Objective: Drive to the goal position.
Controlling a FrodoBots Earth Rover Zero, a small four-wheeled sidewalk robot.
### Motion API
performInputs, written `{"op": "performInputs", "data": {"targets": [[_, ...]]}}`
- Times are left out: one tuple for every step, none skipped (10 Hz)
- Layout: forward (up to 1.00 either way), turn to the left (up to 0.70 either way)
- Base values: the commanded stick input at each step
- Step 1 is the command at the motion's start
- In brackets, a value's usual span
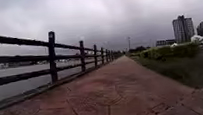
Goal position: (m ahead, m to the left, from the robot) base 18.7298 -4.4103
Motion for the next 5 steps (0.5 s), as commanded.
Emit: {"op": "performInputs", "data": {"targets": [[1.0,0.0],[1.0,0.0],[1.0,0.0],[1.0,0.0],[1.0,0.0]]}}
